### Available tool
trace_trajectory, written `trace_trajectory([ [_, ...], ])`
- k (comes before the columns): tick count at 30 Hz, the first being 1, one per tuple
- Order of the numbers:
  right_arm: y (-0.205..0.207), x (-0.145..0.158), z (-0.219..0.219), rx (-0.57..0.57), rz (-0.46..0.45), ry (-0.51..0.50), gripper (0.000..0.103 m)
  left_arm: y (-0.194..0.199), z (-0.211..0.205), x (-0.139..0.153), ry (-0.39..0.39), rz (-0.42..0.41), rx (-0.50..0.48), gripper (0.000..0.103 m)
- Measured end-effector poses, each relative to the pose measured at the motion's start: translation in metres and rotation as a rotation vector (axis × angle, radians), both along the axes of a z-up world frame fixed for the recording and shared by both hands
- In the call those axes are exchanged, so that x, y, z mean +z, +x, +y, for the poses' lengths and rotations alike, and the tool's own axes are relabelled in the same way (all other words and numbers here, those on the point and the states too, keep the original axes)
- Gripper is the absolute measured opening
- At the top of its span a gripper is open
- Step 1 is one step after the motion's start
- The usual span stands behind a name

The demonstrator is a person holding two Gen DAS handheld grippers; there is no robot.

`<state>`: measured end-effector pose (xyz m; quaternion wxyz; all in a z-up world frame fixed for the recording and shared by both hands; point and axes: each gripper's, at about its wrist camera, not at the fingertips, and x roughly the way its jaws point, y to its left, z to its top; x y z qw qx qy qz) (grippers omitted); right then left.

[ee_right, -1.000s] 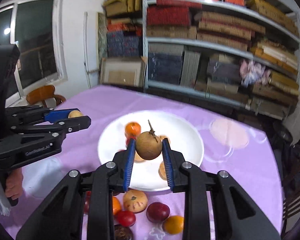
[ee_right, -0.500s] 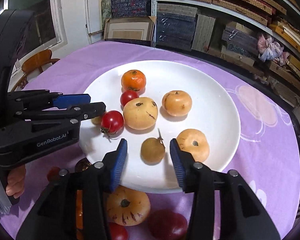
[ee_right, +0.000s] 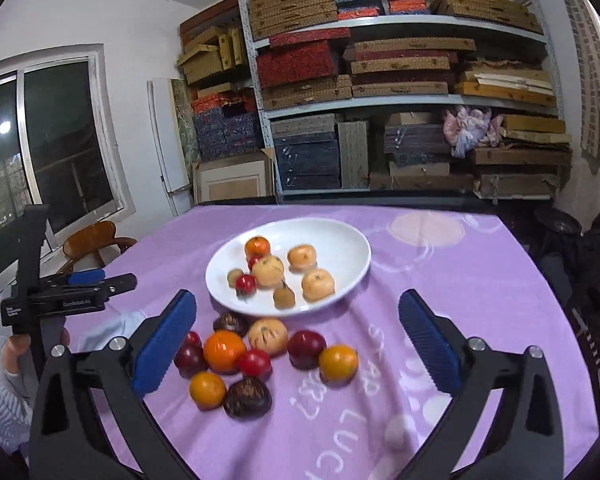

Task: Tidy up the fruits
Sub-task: 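Move both open tools back over the fruit pile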

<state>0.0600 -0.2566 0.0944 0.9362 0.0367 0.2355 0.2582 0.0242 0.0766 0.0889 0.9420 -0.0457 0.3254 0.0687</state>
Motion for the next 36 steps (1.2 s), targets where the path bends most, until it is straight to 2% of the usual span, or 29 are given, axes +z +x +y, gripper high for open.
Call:
trace_trajectory([
  [2,-0.006,-0.03,-0.008,-0.029,0.062,0.032,0.099,-0.01,-0.013,-0.019,0.037,0.035,-0.017,0.097],
  [4,0.001,-0.05,-0.003,-0.067,0.181,-0.031,0.099,-0.014,-0.025,-0.035,0.072,0.068,-0.057,0.097],
  [6,0.001,-0.052,-0.004,-0.037,0.172,-0.022,0.099,-0.018,-0.038,-0.044,0.121,0.069,-0.089,0.097],
  [8,-0.003,-0.049,-0.007,-0.071,0.137,-0.014,0.099,-0.023,-0.047,-0.045,0.172,0.028,-0.107,0.097],
  [10,-0.005,-0.047,-0.01,-0.078,0.124,0.007,0.099,-0.024,-0.05,-0.046,0.184,0.02,-0.132,0.097],
  [14,0.0,-0.051,-0.014,-0.087,0.151,0.008,0.099,-0.018,-0.048,-0.052,0.114,0.058,-0.152,0.097],
  [18,0.001,-0.051,-0.018,-0.086,0.171,0.019,0.099,-0.013,-0.055,-0.056,0.123,0.075,-0.16,0.097],
  [24,0.005,-0.054,-0.02,-0.094,0.191,0.016,0.099,-0.004,-0.057,-0.058,0.027,0.105,-0.198,0.095],
  [30,0.005,-0.055,-0.021,-0.094,0.197,0.024,0.099,0.002,-0.068,-0.061,0.035,0.104,-0.241,0.093],
  [36,0.005,-0.057,-0.017,-0.07,0.204,0.014,0.099,0.015,-0.06,-0.064,-0.029,0.13,-0.252,0.091],
])
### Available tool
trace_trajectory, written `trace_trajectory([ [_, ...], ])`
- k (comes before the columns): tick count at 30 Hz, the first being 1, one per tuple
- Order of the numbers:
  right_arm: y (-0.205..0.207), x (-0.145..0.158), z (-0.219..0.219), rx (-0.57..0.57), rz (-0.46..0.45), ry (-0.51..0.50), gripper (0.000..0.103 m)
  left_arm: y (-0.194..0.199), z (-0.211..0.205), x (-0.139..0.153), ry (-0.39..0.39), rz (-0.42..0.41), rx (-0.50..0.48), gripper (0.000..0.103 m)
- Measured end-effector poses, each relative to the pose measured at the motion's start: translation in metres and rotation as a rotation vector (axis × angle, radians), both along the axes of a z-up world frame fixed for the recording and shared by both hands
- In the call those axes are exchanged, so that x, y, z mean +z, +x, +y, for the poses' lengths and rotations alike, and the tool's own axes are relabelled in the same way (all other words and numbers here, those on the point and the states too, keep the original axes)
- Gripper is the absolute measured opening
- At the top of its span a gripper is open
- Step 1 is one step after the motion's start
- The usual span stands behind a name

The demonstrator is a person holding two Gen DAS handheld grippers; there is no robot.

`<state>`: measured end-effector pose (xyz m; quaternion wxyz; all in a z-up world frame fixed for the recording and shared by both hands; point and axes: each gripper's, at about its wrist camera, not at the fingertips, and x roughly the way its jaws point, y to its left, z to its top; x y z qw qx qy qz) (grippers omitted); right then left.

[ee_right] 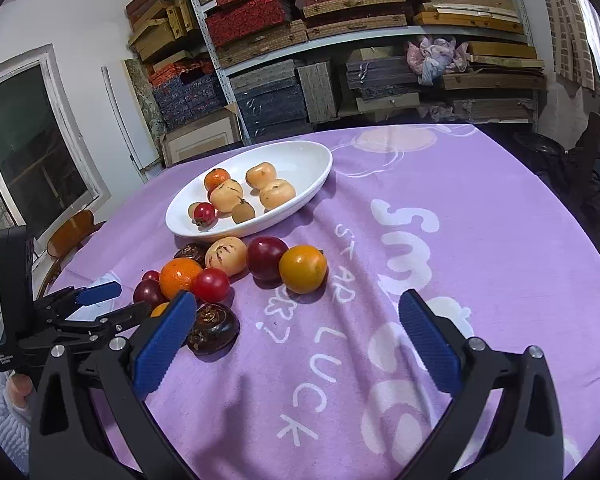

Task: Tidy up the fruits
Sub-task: 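Move both open tools back over the fruit pile, then grasp a dark red plum with the left tool while the right tool grasps a red tomato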

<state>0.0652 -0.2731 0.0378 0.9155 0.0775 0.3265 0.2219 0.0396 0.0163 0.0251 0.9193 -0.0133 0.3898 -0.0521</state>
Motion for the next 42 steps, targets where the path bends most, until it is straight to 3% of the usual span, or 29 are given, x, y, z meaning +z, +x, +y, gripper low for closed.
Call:
trace_trajectory([
  [3,-0.001,0.0,0.003,0.01,0.0,-0.007,0.099,0.003,-0.002,-0.002,0.02,0.002,0.003,0.089],
  [9,-0.002,0.0,0.005,0.019,-0.003,-0.002,0.099,0.007,-0.002,-0.004,-0.019,0.012,-0.031,0.089],
  [11,-0.003,0.0,0.008,0.03,-0.01,-0.007,0.099,0.007,-0.003,-0.004,-0.04,0.013,-0.064,0.085],
  [13,-0.004,0.0,0.011,0.039,-0.015,-0.016,0.099,0.004,-0.007,-0.003,-0.053,0.004,-0.109,0.073],
  [17,-0.004,-0.001,0.014,0.051,-0.014,-0.024,0.099,0.006,-0.011,-0.004,-0.063,0.006,-0.132,0.071],
  [21,-0.005,-0.001,0.015,0.073,-0.017,-0.012,0.099,0.014,-0.012,-0.011,-0.07,0.058,-0.122,0.066],
  [29,-0.001,0.005,0.037,0.22,-0.015,-0.014,0.099,0.015,-0.018,-0.015,-0.019,0.084,-0.11,0.054],
  [31,0.006,0.005,0.047,0.264,0.005,-0.019,0.096,0.015,-0.017,-0.016,-0.023,0.084,-0.104,0.051],
  [33,0.016,0.004,0.059,0.312,0.033,-0.039,0.072,0.015,-0.015,-0.016,-0.029,0.083,-0.102,0.051],
  [35,0.028,-0.002,0.071,0.349,0.079,-0.051,0.061,0.015,-0.014,-0.015,-0.037,0.083,-0.102,0.05],
  [40,0.041,-0.012,0.085,0.376,0.104,-0.104,0.053,0.014,-0.015,-0.015,-0.039,0.083,-0.105,0.05],
  [42,0.044,-0.012,0.088,0.381,0.115,-0.133,0.03,0.014,-0.015,-0.015,-0.038,0.083,-0.105,0.05],
])
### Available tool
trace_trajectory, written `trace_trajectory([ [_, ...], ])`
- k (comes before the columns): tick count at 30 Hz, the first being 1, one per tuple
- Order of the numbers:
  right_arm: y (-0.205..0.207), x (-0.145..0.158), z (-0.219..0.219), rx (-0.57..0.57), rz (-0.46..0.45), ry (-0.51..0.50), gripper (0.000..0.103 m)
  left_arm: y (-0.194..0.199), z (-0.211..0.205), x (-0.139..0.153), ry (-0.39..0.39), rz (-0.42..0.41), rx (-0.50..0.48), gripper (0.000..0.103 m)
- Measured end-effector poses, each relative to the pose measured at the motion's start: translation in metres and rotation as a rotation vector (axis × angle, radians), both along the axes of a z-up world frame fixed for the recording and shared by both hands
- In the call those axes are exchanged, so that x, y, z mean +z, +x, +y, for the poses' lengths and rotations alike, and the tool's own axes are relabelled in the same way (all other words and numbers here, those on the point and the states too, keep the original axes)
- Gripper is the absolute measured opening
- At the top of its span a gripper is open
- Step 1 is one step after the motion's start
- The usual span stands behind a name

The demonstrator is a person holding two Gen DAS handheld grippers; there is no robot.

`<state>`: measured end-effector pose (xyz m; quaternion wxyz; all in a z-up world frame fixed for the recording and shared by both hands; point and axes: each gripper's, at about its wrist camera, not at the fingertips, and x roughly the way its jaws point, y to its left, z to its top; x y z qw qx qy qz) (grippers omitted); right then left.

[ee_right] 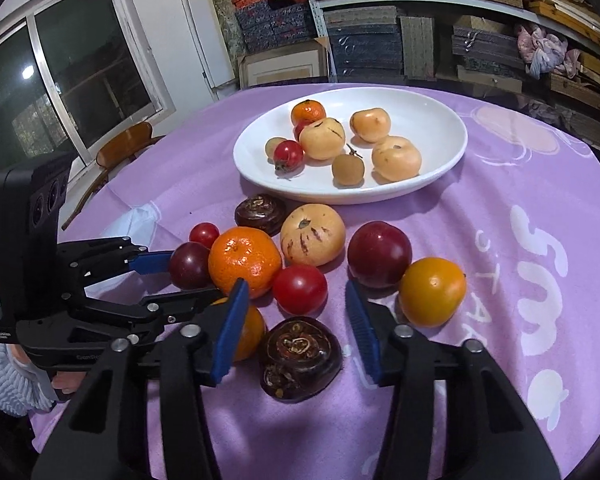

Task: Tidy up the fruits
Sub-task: 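Grasp a dark red plum with the left tool while the right tool grasps a red tomato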

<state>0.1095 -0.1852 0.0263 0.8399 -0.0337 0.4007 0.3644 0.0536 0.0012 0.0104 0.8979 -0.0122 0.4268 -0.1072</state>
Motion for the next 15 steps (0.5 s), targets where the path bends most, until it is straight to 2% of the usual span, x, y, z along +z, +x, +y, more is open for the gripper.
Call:
trace_trajectory([
  [2,0.005,-0.001,0.004,0.012,0.01,-0.038,0.019,0.0,-0.001,0.0,0.004,0.0,0.0,0.05],
  [5,0.007,0.0,0.006,0.03,0.002,-0.053,0.019,0.0,-0.001,0.0,0.006,0.0,-0.001,0.05],
  [7,0.007,-0.001,0.011,0.048,0.001,-0.057,0.025,0.0,-0.001,0.0,0.006,0.0,-0.001,0.05],
  [8,0.007,-0.002,0.013,0.054,0.002,-0.063,0.033,0.0,-0.001,0.0,0.007,0.0,-0.001,0.05],
  [15,0.014,-0.017,0.019,0.041,0.034,-0.097,0.033,0.0,-0.002,0.0,0.013,0.0,-0.001,0.05],
])
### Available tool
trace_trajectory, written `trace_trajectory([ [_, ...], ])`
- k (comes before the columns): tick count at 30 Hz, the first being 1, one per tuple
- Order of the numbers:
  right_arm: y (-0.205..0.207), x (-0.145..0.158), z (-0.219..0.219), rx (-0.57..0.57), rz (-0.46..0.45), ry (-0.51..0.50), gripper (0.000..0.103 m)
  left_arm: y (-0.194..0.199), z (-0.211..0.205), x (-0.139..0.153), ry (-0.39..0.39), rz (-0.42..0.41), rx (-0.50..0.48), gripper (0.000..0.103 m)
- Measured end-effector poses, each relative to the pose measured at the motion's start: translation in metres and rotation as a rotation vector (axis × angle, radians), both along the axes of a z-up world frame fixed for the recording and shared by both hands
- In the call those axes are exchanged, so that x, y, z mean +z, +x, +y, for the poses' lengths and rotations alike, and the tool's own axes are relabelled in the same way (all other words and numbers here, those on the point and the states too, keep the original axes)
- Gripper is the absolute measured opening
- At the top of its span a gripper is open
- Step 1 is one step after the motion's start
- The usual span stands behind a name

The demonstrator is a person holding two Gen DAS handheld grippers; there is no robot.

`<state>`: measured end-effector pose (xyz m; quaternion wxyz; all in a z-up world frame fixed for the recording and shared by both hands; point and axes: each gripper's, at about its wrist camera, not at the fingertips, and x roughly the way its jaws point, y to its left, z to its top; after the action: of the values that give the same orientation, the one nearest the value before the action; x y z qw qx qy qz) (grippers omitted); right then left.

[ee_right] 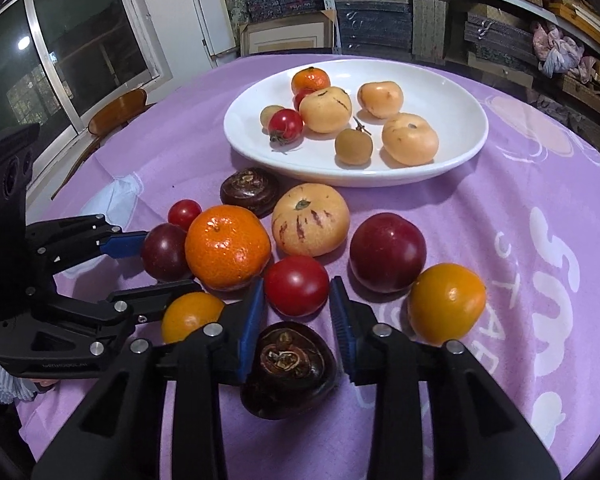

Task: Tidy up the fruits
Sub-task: 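Grasp a dark red plum with the left tool while the right tool grasps a red tomato, then lower both held fruits onto the white plate and open both tools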

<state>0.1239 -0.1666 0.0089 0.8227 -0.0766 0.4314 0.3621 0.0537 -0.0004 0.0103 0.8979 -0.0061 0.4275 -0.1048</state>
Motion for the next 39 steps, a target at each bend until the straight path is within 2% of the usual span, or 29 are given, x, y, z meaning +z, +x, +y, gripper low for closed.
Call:
trace_trajectory([
  [5,-0.005,-0.001,0.0,-0.014,-0.022,0.013,0.032,0.0,-0.001,-0.001,0.008,-0.001,0.001,0.05],
  [7,-0.008,0.001,-0.003,-0.02,-0.025,0.031,0.032,0.0,0.0,-0.001,0.013,-0.003,0.012,0.042],
  [12,-0.02,0.007,-0.015,-0.047,-0.044,0.061,0.032,-0.002,0.002,0.001,0.013,-0.017,0.021,0.041],
  [15,-0.029,0.017,-0.025,-0.075,-0.077,0.097,0.032,-0.013,0.001,0.01,0.045,-0.088,0.044,0.04],
  [19,-0.048,0.035,-0.042,-0.127,-0.149,0.154,0.032,-0.028,-0.011,0.022,0.153,-0.208,0.055,0.04],
  [23,-0.062,0.046,-0.045,-0.153,-0.223,0.152,0.032,-0.032,-0.013,0.038,0.181,-0.279,0.083,0.04],
  [26,-0.054,0.068,-0.044,-0.163,-0.255,0.166,0.032,-0.022,-0.011,0.06,0.215,-0.321,0.103,0.04],
  [30,-0.027,0.116,-0.043,-0.205,-0.32,0.202,0.032,0.012,-0.002,0.101,0.194,-0.35,0.147,0.04],
  [32,-0.008,0.135,-0.037,-0.216,-0.328,0.208,0.032,0.035,0.006,0.117,0.156,-0.342,0.175,0.04],
  [34,0.013,0.14,-0.028,-0.231,-0.322,0.187,0.032,0.056,0.014,0.119,0.116,-0.31,0.198,0.04],
  [36,0.035,0.131,-0.015,-0.234,-0.292,0.148,0.032,0.079,0.019,0.111,0.095,-0.252,0.21,0.04],
  [39,0.063,0.105,0.004,-0.237,-0.25,0.077,0.032,0.109,0.024,0.086,0.103,-0.165,0.228,0.04],
])
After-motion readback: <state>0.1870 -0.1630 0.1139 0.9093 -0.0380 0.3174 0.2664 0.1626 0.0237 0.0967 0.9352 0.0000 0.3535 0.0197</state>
